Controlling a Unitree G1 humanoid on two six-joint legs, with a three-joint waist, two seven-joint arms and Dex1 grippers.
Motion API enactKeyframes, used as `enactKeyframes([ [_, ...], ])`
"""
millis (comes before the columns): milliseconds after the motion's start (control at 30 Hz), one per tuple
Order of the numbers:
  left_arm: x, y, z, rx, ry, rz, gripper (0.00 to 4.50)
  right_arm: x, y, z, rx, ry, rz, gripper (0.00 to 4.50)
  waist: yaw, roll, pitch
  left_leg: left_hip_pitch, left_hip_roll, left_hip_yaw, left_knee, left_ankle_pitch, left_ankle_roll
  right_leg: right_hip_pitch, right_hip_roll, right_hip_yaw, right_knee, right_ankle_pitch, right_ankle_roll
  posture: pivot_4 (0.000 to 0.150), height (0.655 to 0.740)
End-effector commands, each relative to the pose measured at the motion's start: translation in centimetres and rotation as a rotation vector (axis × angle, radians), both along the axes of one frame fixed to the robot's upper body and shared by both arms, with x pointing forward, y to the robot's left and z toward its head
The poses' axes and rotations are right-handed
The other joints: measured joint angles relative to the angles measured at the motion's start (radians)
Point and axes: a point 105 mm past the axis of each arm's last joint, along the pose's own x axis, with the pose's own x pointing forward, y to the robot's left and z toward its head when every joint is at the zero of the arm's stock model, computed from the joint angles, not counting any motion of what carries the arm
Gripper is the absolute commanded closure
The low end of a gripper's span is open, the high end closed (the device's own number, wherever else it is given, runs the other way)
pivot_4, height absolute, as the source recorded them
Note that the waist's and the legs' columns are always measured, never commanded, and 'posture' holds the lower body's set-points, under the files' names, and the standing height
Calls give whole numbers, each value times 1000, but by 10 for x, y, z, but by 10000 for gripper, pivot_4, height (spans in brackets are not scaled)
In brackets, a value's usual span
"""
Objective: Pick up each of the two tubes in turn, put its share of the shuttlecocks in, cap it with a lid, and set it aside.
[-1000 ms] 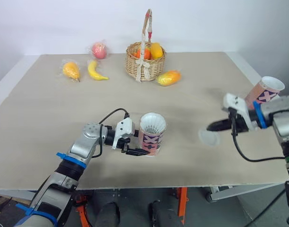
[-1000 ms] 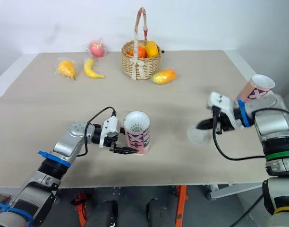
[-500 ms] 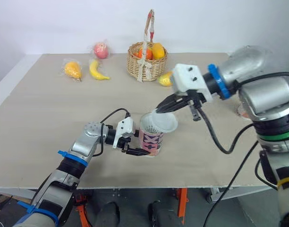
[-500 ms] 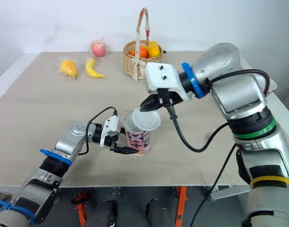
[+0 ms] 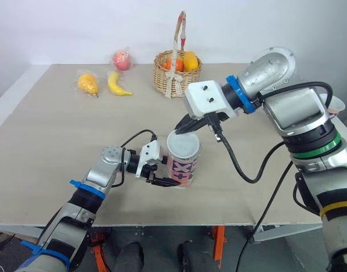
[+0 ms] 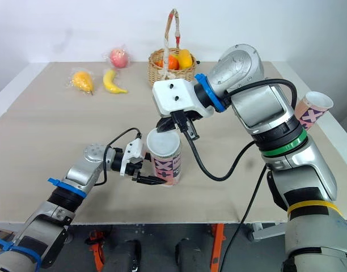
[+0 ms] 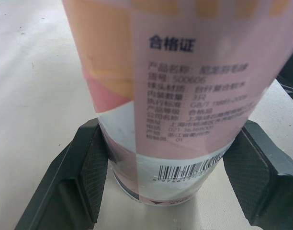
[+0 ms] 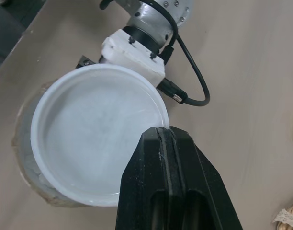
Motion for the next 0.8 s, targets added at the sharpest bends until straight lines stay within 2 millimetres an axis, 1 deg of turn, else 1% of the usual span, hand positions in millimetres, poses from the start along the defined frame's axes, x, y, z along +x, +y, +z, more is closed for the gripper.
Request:
enactKeyframes([
  [33, 0, 7, -16, 58, 44, 24, 12369, -5, -4, 6, -23, -31, 17, 44659, 0, 0, 0, 0, 0, 0, 0, 0, 0, 0, 0, 0, 0, 0, 0, 1500, 7400],
  [233, 1, 7, -16, 58, 42, 28, 12369, -8, -5, 3, -23, -25, 22, 44659, 0, 0, 0, 0, 0, 0, 0, 0, 0, 0, 0, 0, 0, 0, 0, 1500, 7400],
  [367, 0, 8, -16, 59, 44, 29, 12369, -12, -9, -1, -46, -24, 33, 44659, 0, 0, 0, 0, 0, 0, 0, 0, 0, 0, 0, 0, 0, 0, 0, 1500, 7400],
  [667, 0, 9, -18, 63, 47, 27, 12369, -16, -13, -7, -73, -68, 50, 44659, 0, 0, 0, 0, 0, 0, -1, 0, 0, 0, 0, 0, 0, 0, -1, 1500, 7400],
  [733, 0, 9, -18, 63, 47, 27, 12369, -16, -13, -7, -73, -89, 58, 44659, 0, 0, 0, 0, 0, 0, -1, 0, 0, 0, 0, 0, 0, -1, 0, 1500, 7400],
  [800, 0, 9, -18, 65, 47, 26, 12369, -16, -5, -5, -29, -107, 68, 44659, 0, 0, 0, 0, 0, 0, -1, 0, 0, 0, 0, 0, 0, -1, -1, 1500, 7400],
])
